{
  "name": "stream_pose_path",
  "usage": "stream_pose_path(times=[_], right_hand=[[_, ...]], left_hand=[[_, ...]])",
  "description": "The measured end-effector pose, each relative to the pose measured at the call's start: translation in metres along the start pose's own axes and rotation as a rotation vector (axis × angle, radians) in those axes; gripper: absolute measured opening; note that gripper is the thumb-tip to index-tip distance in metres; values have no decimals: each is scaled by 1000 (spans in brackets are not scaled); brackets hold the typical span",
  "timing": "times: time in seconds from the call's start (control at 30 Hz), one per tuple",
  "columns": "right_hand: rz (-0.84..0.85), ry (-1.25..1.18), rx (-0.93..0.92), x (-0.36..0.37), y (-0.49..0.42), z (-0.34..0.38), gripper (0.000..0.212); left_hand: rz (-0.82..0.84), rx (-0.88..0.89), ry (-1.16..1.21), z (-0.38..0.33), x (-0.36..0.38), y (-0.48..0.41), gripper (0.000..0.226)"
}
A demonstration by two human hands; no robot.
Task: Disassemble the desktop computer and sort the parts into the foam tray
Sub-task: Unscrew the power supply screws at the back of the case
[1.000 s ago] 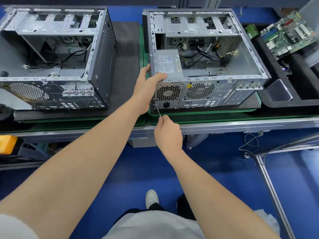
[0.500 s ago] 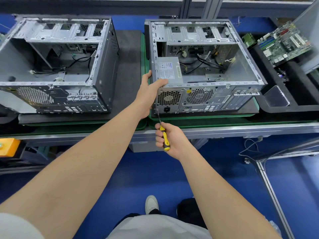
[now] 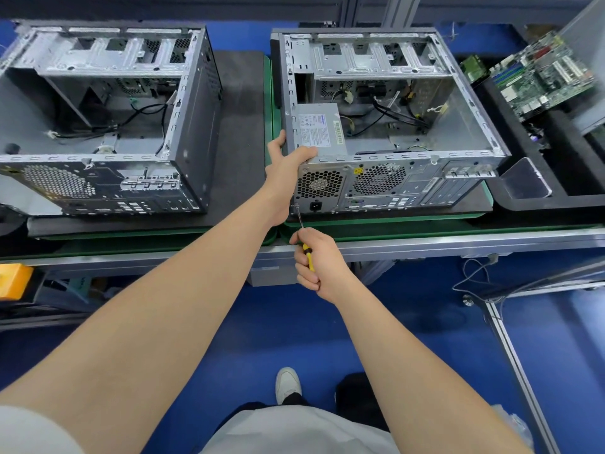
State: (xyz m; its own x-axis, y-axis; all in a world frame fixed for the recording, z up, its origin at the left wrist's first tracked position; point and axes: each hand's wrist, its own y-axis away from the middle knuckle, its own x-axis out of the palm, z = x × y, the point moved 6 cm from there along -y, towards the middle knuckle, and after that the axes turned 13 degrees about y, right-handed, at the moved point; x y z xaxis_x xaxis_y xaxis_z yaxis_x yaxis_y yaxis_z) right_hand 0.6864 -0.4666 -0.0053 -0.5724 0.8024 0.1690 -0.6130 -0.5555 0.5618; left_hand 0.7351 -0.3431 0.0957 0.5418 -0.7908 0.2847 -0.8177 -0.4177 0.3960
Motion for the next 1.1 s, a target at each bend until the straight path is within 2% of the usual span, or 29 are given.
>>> stream_pose_path(times=[0.17, 0.23, 0.3, 0.37, 0.43, 0.53, 0.7, 0.83, 0.9, 0.97, 1.03, 1.1], right_hand=[[-514, 1034, -211, -2, 7, 26, 25], [-614, 1239, -247, 3, 9, 24, 19], [-644, 1186, -266, 2, 9, 23, 23], [-582, 1043, -237, -4, 6, 27, 29], [-460, 839, -103, -11, -1, 27, 34], [-203, 205, 167, -10, -2, 11, 41], [171, -336, 178, -4, 1, 6, 23], [383, -684, 213, 10, 8, 5, 18], [366, -715, 221, 12, 6, 5, 17], [265, -630, 221, 12, 4, 4, 20], [132, -441, 195, 9, 2, 3, 23], [-36, -141, 126, 4, 1, 6, 25]], left_hand=[[11, -10, 19, 0, 0, 0, 84], [12, -13, 20, -1, 0, 1, 85], [12, -15, 19, -1, 1, 1, 86], [13, -15, 11, -1, 0, 2, 87], [11, -16, 9, -1, 0, 2, 87], [8, -17, 8, -1, 0, 2, 89], [13, -19, 13, 0, 0, 0, 92], [14, -14, 22, 1, 0, -2, 92], [12, -16, 28, 2, 0, -2, 92], [9, -16, 35, 3, 0, -3, 92], [6, -13, 44, 3, 0, -3, 92], [2, -17, 51, 3, 0, -4, 92]])
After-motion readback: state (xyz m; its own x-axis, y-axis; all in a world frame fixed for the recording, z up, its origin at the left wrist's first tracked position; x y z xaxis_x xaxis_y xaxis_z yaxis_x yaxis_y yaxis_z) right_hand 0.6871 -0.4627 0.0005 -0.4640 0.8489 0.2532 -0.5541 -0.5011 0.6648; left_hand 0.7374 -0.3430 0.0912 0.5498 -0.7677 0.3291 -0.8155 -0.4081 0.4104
